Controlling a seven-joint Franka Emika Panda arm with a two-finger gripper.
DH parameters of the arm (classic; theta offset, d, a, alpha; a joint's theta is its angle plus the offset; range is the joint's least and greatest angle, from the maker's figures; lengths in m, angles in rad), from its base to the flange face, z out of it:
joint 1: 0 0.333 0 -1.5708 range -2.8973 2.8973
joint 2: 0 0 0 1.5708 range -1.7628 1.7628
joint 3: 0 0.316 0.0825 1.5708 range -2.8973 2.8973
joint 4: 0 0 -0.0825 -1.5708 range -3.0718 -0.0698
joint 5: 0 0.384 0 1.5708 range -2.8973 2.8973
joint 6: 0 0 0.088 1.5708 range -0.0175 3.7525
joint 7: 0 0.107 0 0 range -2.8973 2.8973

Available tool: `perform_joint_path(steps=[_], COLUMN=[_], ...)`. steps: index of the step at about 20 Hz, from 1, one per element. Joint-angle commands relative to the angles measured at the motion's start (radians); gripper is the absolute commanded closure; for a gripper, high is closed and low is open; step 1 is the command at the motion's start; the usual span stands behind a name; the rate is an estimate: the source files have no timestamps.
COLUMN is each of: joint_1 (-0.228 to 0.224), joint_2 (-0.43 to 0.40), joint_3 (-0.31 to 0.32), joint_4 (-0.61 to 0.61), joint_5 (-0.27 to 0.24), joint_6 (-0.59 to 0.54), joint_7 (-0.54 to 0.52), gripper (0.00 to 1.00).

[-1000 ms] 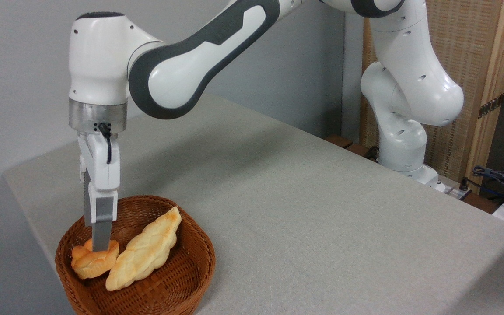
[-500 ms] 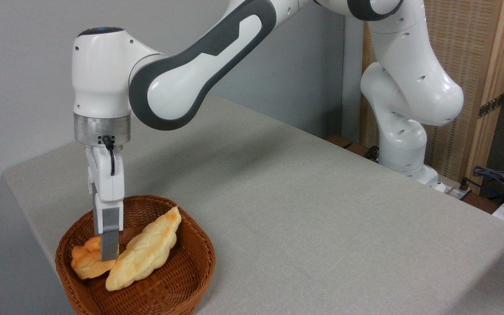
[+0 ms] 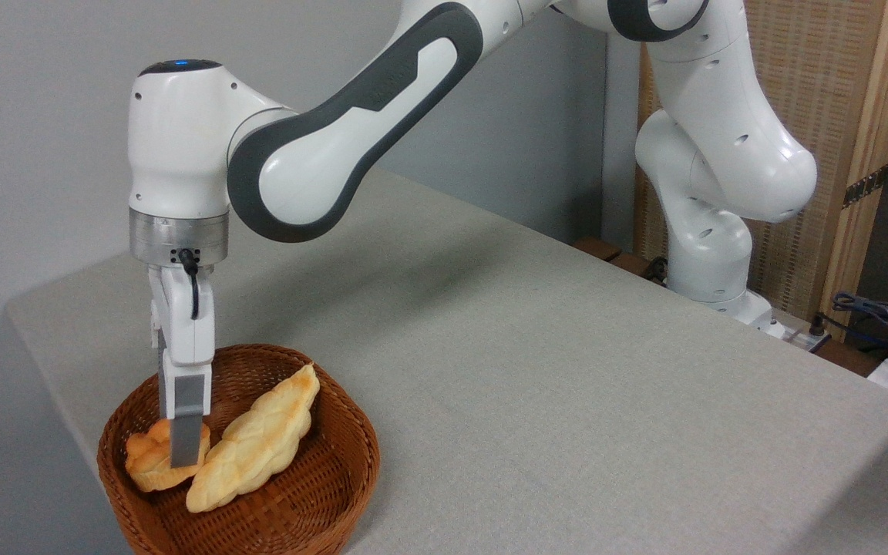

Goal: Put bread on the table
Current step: 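Close the gripper fingers around the small orange bun in the basket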

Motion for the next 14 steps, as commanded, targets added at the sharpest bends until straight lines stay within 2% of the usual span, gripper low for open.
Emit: perform_joint_path(steps=[1, 5, 6, 8, 10, 11, 12, 14], joint_1=[0.007, 0.011, 0.013, 0.013, 0.013, 0.014, 0.014, 0.014], joint_2=[0.012, 0.018, 0.019, 0.019, 0.019, 0.019, 0.019, 0.019], joint_3=[-0.005, -0.005, -0.005, -0.005, -0.005, -0.005, -0.005, -0.005], joint_4=[-0.005, -0.005, -0.005, -0.005, -0.007, -0.007, -0.007, -0.007], joint_5=[0.013, 0.006, 0.007, 0.012, 0.015, 0.015, 0.015, 0.015], joint_6=[0.061, 0.090, 0.091, 0.090, 0.090, 0.090, 0.090, 0.090], joint_7=[0.004, -0.003, -0.002, 0.007, 0.009, 0.011, 0.011, 0.011], gripper=[0.00, 0.02, 0.13, 0.43, 0.65, 0.73, 0.76, 0.76])
